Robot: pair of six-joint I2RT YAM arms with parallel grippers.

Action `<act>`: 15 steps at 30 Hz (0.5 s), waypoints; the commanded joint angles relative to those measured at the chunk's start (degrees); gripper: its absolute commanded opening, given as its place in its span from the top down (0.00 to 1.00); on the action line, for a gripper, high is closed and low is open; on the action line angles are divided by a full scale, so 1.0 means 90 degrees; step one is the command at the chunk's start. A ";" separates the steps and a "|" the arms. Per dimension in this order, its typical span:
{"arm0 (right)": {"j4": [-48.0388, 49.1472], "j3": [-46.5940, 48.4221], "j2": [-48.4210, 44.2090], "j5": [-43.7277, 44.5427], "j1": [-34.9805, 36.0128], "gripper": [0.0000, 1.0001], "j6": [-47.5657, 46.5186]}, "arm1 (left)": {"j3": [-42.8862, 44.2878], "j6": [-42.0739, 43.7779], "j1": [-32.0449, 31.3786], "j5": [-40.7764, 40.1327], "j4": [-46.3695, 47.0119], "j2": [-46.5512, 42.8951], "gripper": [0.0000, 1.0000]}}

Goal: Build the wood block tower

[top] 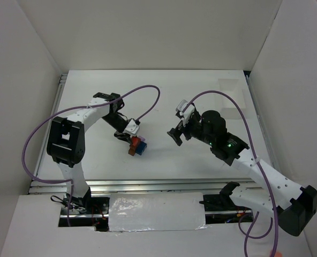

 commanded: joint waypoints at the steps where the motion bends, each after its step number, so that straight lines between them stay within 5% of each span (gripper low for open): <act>1: -0.0048 0.0340 0.0041 0.0118 0.0097 0.00 -0.0038 | 0.0149 0.0133 0.0038 0.0404 -0.0050 0.0071 1.00; 15: -0.0263 0.0535 0.0148 0.0265 0.0204 0.00 -0.0087 | 0.0061 0.0260 0.0038 0.0229 -0.0070 0.0081 1.00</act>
